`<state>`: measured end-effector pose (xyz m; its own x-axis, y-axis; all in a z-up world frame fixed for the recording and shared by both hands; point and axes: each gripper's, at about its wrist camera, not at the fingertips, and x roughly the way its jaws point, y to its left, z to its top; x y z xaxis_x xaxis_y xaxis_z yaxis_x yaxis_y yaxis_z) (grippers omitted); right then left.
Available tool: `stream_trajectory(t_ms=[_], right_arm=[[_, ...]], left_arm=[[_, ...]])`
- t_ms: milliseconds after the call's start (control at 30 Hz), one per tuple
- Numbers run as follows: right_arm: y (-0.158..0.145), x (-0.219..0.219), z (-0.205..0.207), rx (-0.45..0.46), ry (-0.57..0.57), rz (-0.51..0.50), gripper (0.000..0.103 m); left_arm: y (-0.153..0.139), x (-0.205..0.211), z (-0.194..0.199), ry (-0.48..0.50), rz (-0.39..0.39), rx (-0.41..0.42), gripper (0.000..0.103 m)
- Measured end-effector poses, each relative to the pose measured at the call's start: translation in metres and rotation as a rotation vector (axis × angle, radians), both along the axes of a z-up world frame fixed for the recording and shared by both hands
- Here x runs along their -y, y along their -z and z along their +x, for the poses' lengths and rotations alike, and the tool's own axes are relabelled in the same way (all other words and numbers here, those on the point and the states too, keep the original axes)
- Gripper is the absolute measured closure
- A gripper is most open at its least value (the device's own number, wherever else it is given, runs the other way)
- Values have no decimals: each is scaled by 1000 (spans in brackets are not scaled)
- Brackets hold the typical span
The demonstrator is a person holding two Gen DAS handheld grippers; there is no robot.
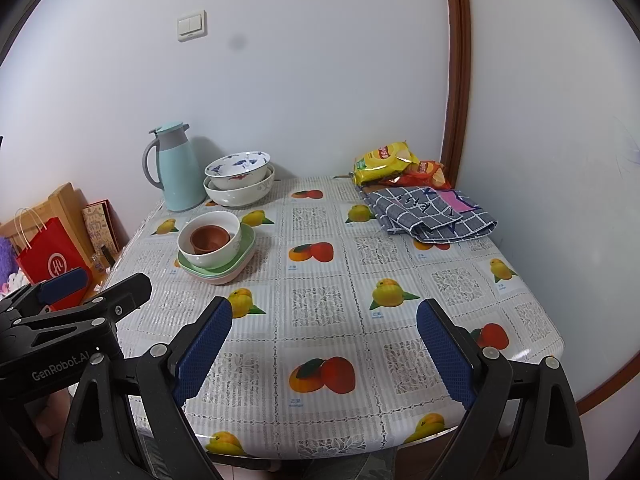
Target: Organize plates and bowls
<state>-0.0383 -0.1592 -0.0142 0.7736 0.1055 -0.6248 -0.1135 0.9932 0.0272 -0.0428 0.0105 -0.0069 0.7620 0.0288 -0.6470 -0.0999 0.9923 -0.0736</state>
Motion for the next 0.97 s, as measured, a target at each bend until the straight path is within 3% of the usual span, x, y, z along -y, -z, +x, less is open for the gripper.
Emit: stream_trajectory(t_ms=[967], right_arm=[[-1, -3, -3, 4, 0, 1, 10]], left_arm=[[-2, -2, -2, 0, -5, 7, 8]])
